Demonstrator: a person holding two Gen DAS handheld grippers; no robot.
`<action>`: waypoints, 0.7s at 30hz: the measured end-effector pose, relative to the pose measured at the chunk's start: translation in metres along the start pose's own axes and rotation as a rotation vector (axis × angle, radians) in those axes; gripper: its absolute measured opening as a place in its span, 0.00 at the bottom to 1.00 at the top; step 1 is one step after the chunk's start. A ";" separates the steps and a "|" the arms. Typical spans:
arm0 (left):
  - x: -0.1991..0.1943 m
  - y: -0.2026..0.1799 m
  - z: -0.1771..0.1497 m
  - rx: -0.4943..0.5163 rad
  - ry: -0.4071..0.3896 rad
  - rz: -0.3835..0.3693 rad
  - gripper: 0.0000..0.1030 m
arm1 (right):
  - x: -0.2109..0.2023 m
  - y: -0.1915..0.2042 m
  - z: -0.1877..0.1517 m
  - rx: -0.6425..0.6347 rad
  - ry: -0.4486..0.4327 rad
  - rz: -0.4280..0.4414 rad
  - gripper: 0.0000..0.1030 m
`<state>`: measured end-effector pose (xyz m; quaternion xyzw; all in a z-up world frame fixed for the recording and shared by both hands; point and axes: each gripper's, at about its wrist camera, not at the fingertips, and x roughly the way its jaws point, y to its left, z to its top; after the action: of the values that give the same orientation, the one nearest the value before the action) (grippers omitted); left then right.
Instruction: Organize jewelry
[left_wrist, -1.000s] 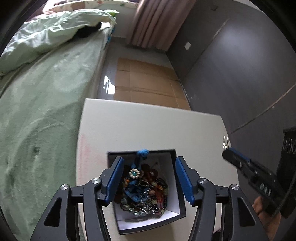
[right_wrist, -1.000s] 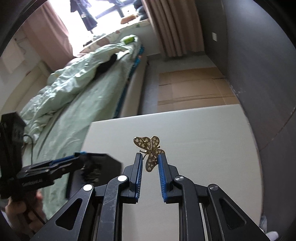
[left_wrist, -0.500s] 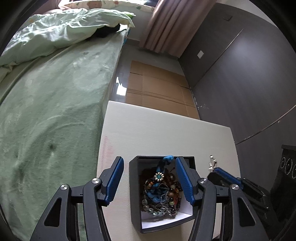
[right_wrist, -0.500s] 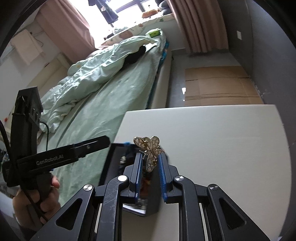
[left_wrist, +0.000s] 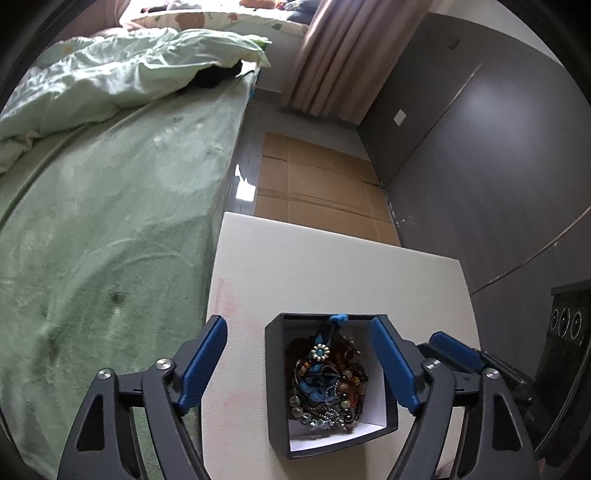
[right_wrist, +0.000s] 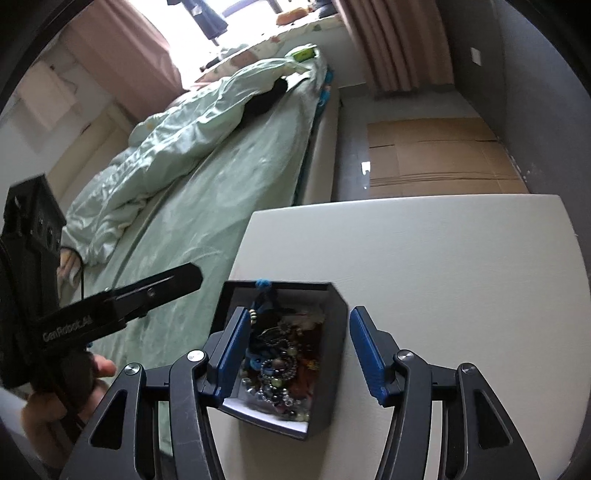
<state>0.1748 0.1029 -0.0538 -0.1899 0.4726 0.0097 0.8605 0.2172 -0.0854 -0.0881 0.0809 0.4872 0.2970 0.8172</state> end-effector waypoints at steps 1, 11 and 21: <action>0.000 -0.002 -0.001 0.004 0.000 0.002 0.80 | -0.003 -0.003 -0.001 0.007 -0.003 -0.001 0.55; -0.017 -0.025 -0.026 0.039 -0.012 0.030 0.92 | -0.029 -0.022 -0.016 0.074 -0.013 -0.013 0.62; -0.054 -0.056 -0.058 0.056 -0.088 0.037 1.00 | -0.077 -0.034 -0.043 0.113 -0.072 -0.044 0.88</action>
<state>0.1092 0.0400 -0.0193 -0.1561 0.4380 0.0206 0.8851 0.1675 -0.1629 -0.0665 0.1268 0.4750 0.2476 0.8349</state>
